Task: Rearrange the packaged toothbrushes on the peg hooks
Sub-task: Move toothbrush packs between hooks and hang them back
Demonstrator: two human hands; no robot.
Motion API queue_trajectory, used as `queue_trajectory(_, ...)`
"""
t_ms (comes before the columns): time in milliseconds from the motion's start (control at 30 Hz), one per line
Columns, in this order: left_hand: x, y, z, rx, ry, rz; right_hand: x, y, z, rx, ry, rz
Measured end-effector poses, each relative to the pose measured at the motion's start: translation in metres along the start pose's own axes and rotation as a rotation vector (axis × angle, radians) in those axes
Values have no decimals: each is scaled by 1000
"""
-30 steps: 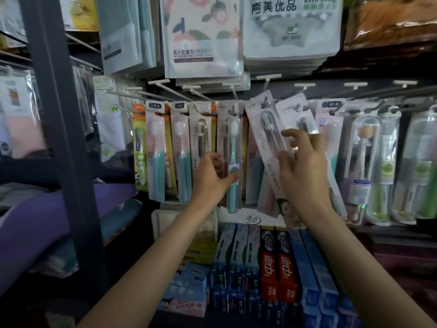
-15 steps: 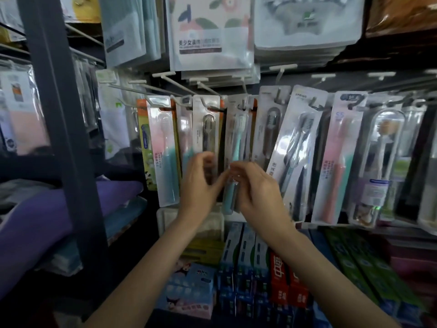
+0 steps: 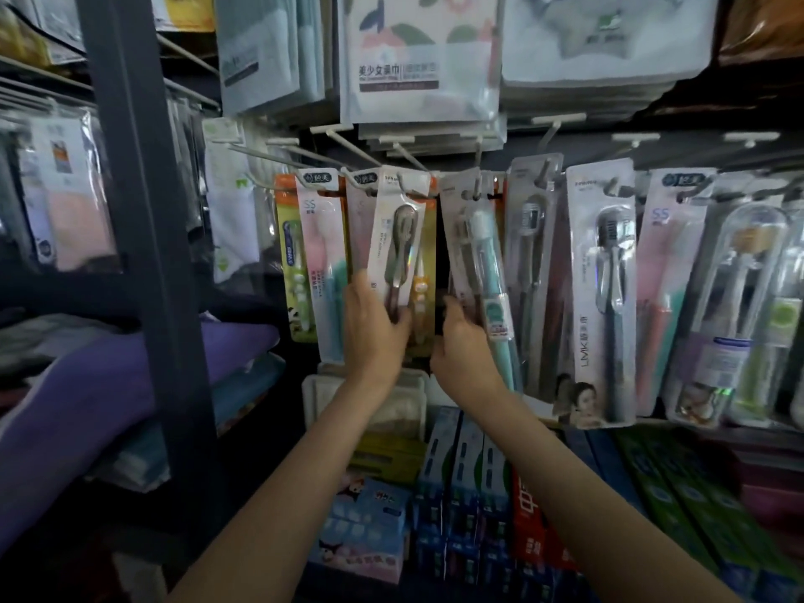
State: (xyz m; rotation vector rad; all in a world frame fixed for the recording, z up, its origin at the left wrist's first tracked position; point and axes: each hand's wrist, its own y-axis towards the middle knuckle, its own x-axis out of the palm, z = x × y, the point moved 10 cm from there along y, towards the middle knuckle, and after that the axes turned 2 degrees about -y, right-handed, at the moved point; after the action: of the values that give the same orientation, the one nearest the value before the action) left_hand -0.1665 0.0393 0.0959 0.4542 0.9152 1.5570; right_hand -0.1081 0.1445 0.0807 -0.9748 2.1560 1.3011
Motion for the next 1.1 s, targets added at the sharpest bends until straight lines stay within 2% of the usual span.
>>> queue_trajectory(167,-13,5,-10,-14,-86,-76,2,11,6,142,204,80)
queue_trajectory(267,-22,7,-10,27,-105,-124,5,13,0,163,241,120)
queue_trajectory(467,-51,13,-10,134,22,-84,-12,-12,-29,-35,139,199)
queue_trajectory(600,-58,8,-10,157,-13,-106,-43,-24,-42,-117,-40,261)
queue_trajectory(700,-55,7,-12,148,-45,-123,-60,-29,-49,-114,-224,177)
queue_trajectory(867,-46,4,-12,143,-114,-147,-63,-40,-37,-71,-440,-91)
queue_trajectory(1000,-31,-1,-19,115,-158,-170,-84,-55,-21,-74,-390,-41)
queue_trajectory(1100,-18,-6,-28,47,-131,-181,-91,-62,-7,-71,-232,17)
